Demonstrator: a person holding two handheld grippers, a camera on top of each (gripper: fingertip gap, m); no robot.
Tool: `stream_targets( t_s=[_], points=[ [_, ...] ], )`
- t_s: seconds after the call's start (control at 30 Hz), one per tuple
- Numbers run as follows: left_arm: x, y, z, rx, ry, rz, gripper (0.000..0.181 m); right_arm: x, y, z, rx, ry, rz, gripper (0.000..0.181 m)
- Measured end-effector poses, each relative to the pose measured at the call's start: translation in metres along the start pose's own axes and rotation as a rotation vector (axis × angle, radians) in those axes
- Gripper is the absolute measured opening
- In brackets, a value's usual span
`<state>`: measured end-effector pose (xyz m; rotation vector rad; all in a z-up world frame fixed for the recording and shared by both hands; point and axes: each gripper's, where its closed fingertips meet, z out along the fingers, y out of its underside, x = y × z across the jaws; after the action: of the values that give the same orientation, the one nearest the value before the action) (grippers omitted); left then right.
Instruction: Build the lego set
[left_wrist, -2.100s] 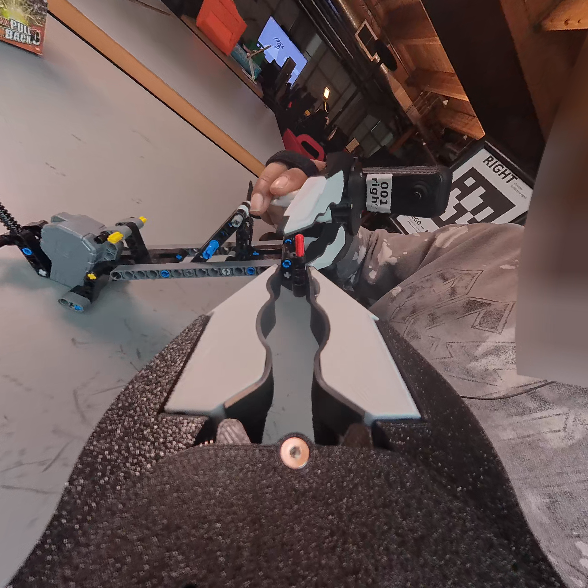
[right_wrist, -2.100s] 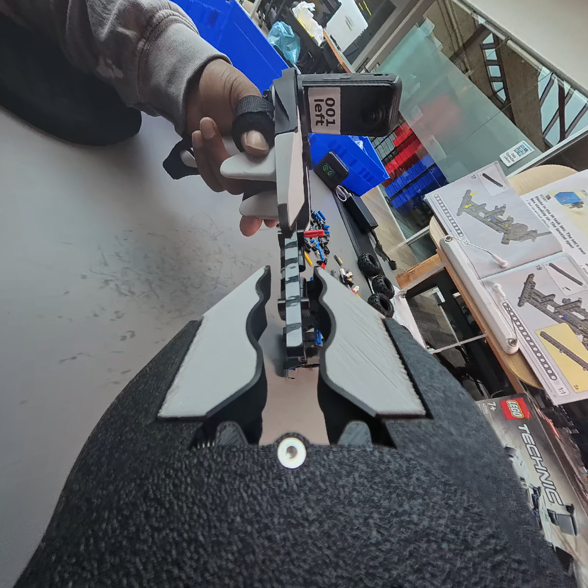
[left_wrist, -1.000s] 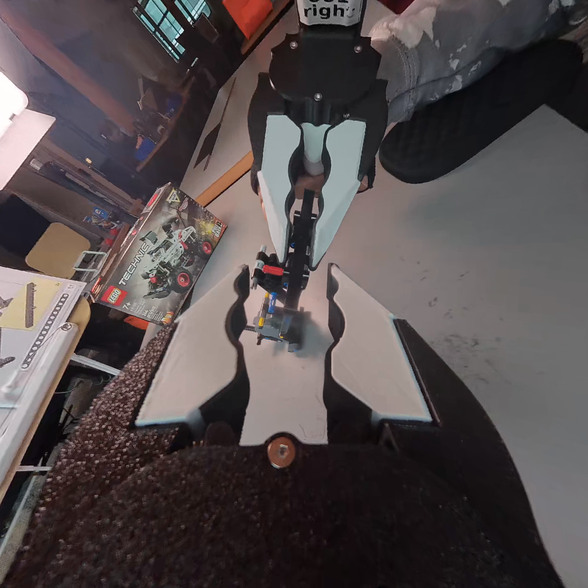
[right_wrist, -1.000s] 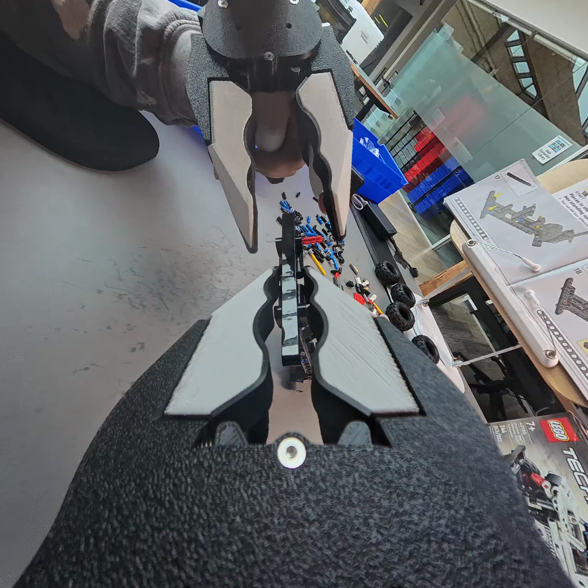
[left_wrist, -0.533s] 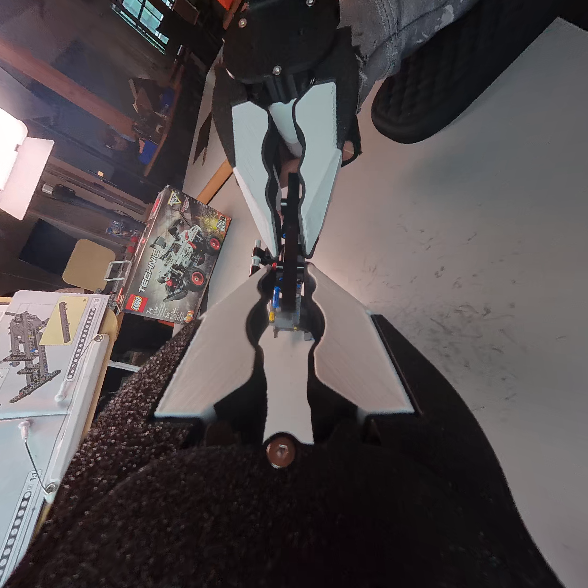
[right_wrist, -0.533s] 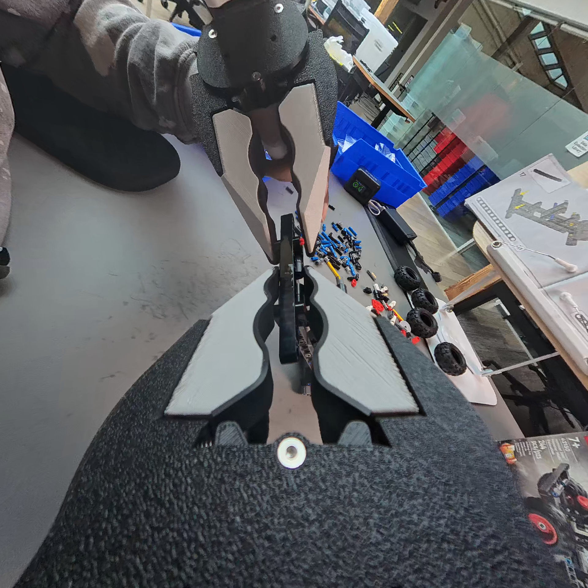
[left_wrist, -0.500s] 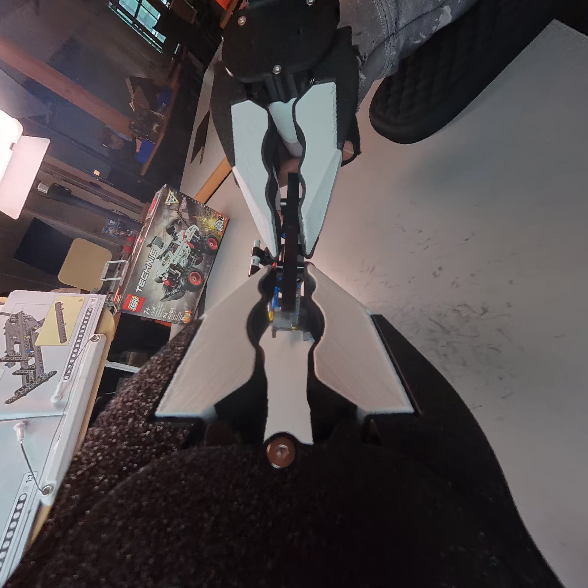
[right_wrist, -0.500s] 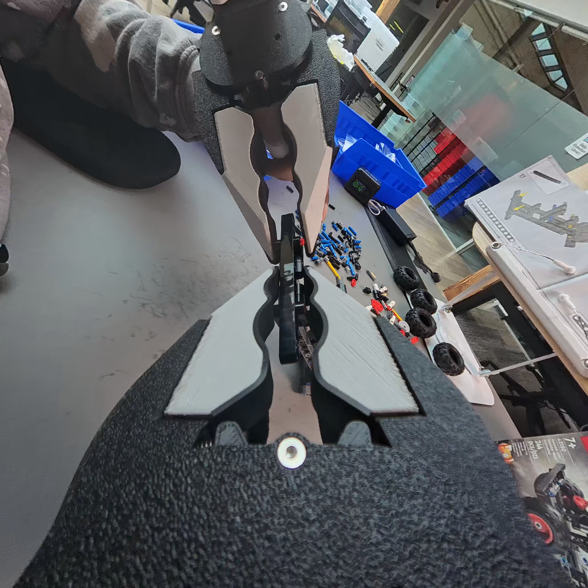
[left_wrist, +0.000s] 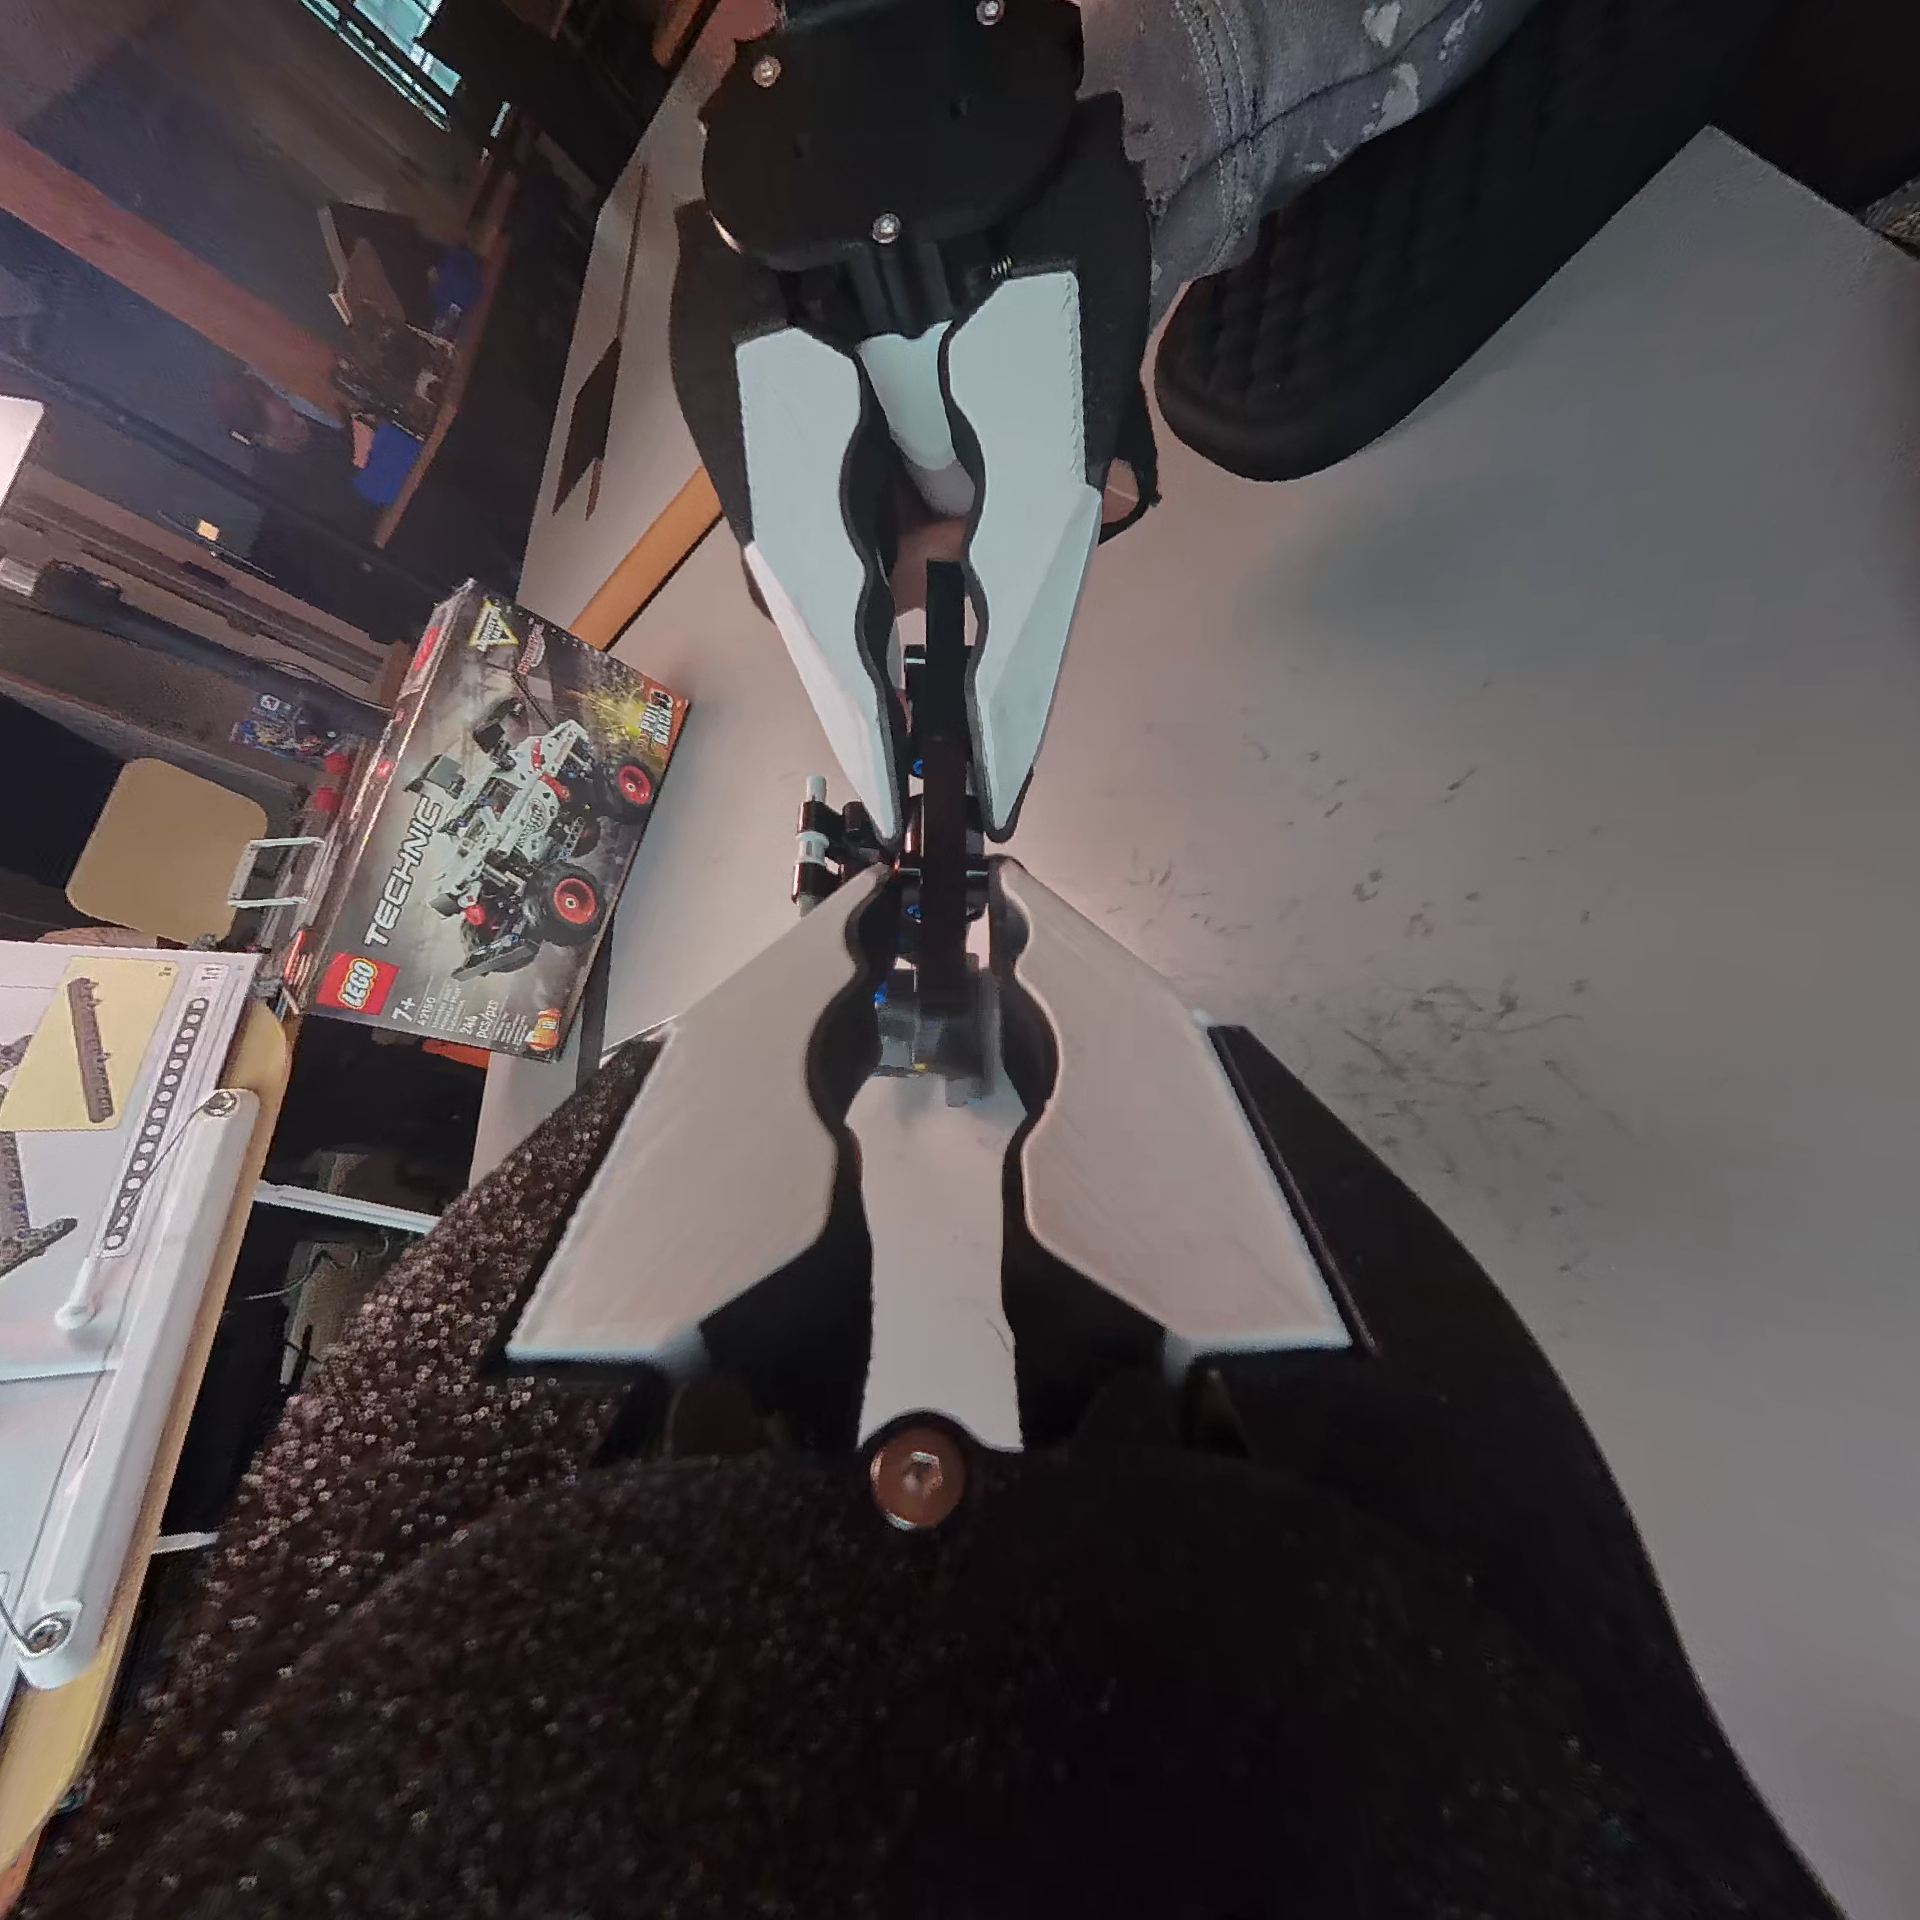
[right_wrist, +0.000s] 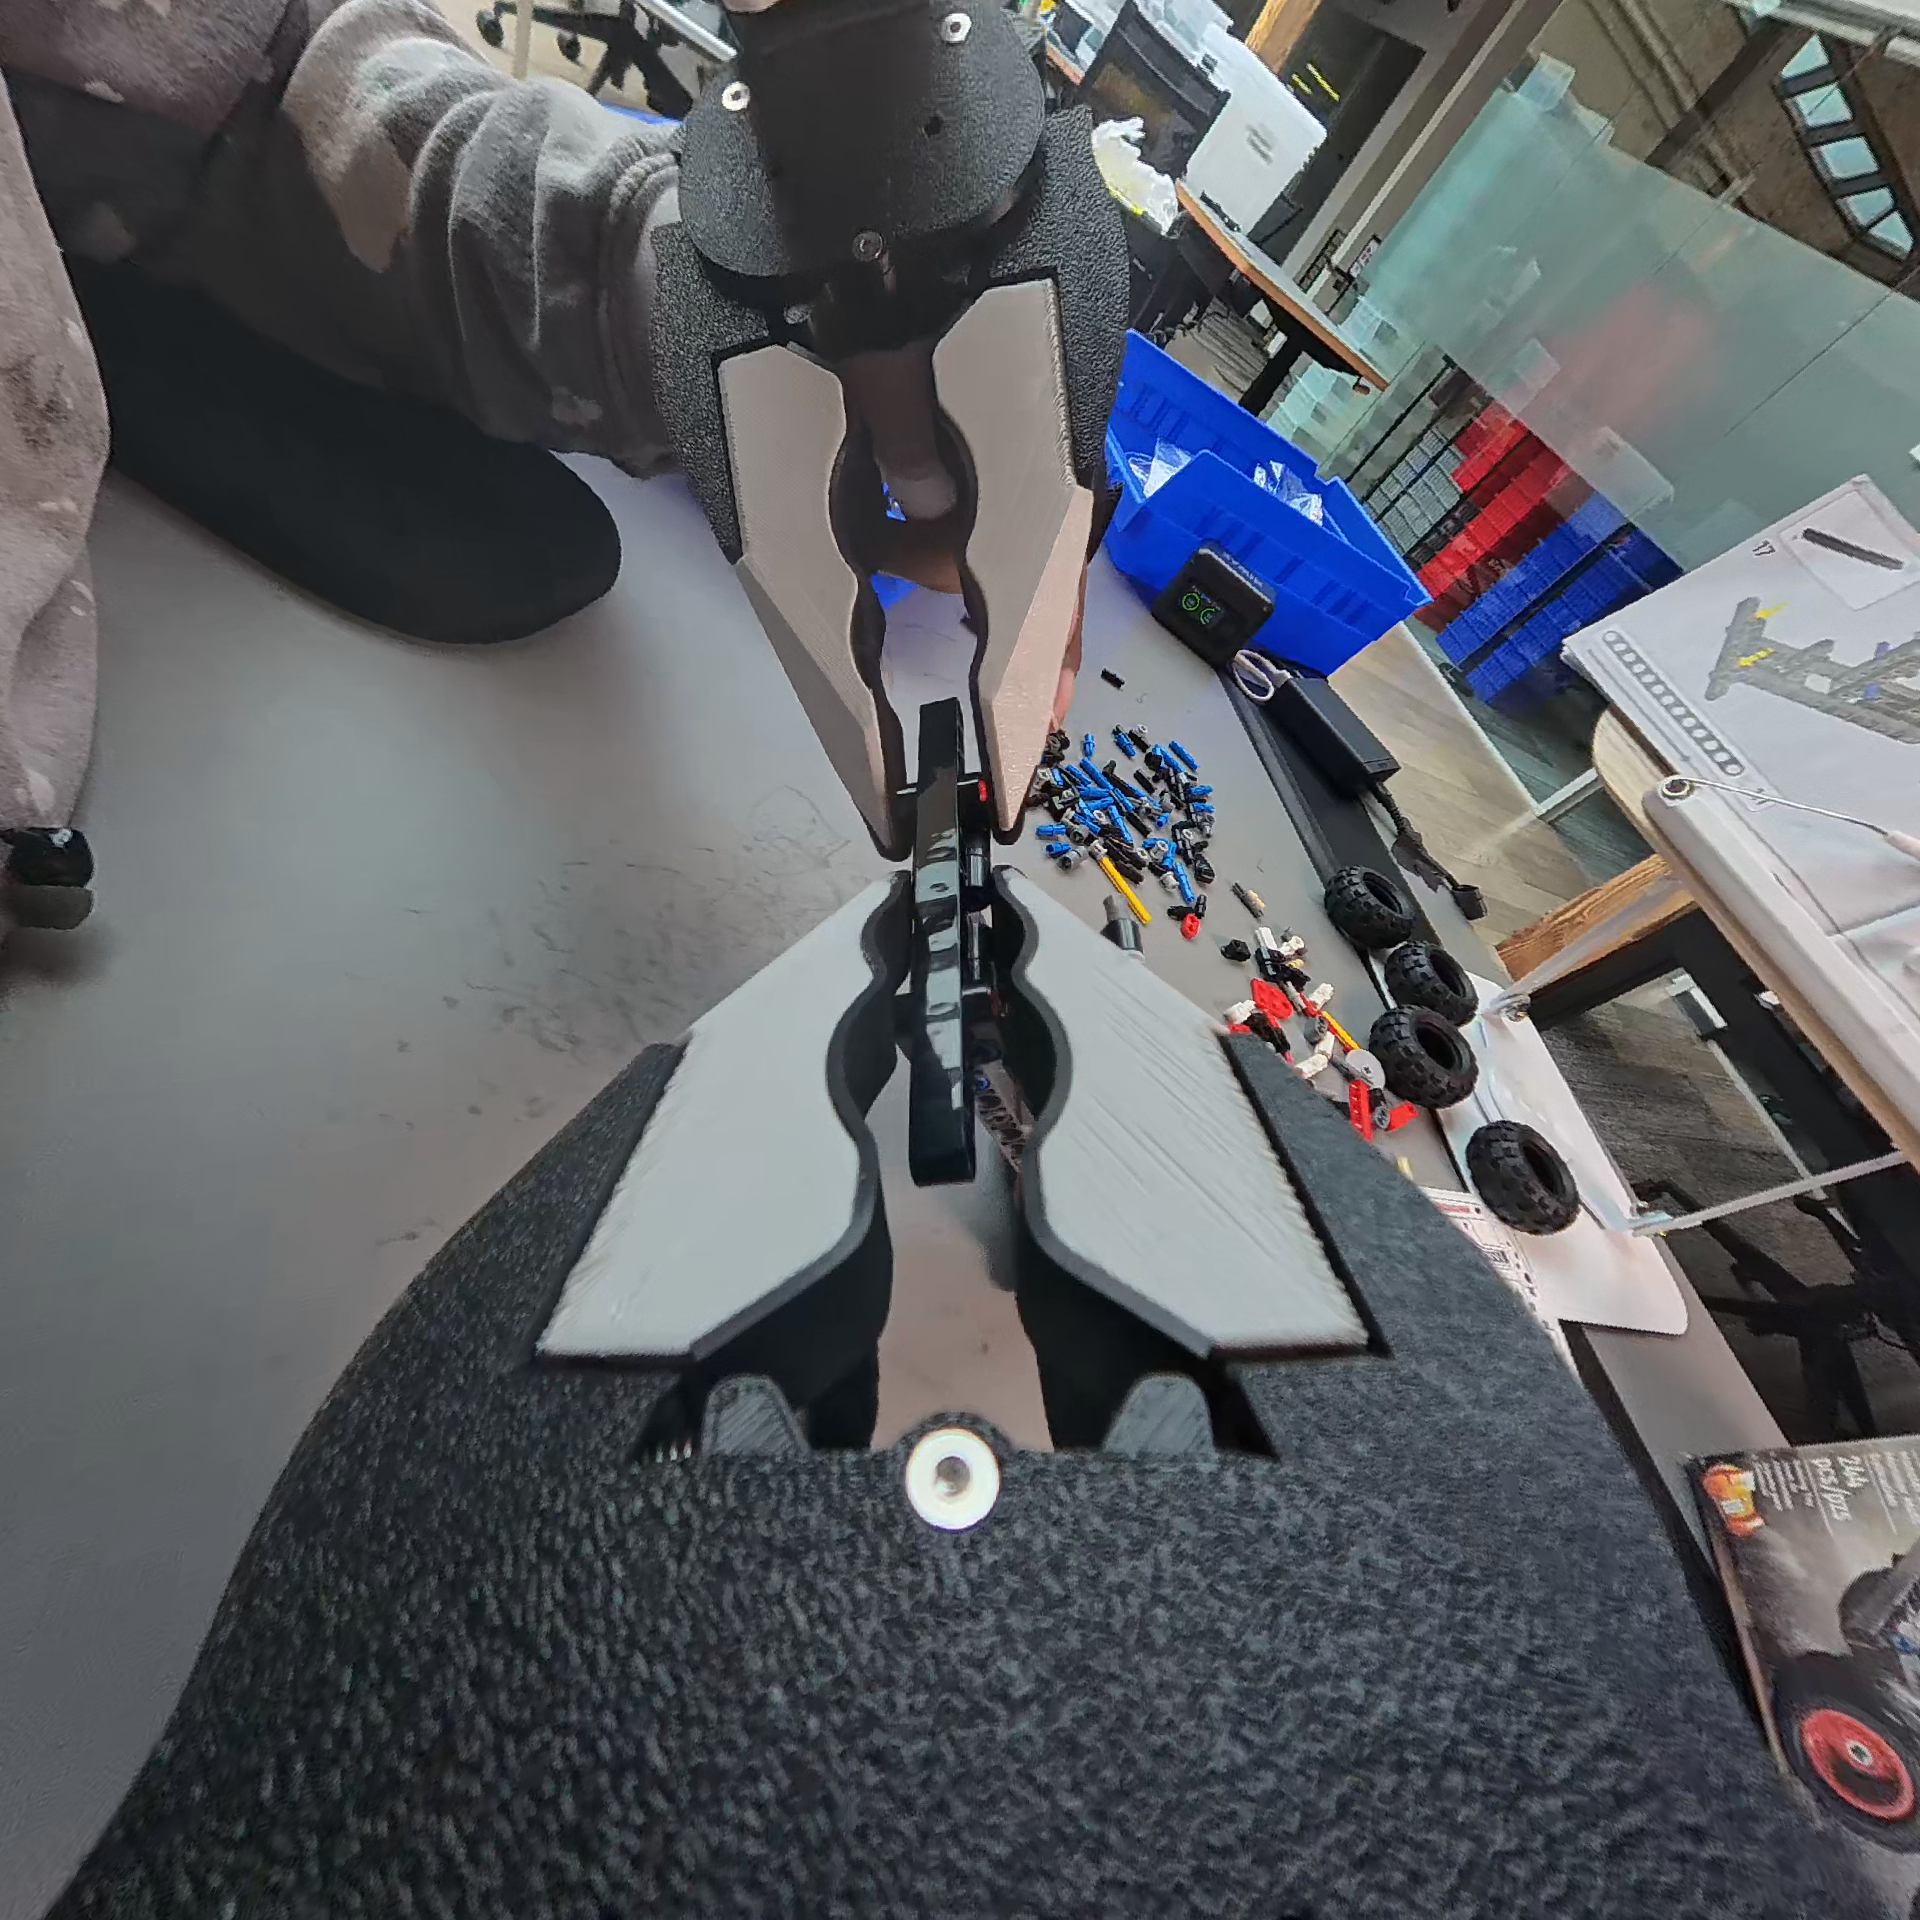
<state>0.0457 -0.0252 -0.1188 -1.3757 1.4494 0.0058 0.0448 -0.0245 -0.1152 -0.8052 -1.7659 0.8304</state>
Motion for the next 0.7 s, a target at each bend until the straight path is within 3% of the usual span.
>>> stream_targets(
  t_s=[0.23, 0.53, 0.7],
  points=[
    [-0.0059, -0.0035, -0.0031, 0.014, -0.077, 0.035, 0.023, 0.003, -0.0023, 0.0003, 0.006, 0.0, 0.021, 0.015],
    [0.0014, 0.0003, -0.0039, -0.058, -0.04, 0.096, 0.016, -0.0008, 0.0005, 0.0041, -0.023, -0.02, 0.031, 0.015],
    [0.0024, 0.0007, -0.0036, -0.03, -0.009, 0.018, 0.018, -0.0008, 0.0011, 0.0043, -0.021, -0.018, 0.045, 0.014]
  ],
)
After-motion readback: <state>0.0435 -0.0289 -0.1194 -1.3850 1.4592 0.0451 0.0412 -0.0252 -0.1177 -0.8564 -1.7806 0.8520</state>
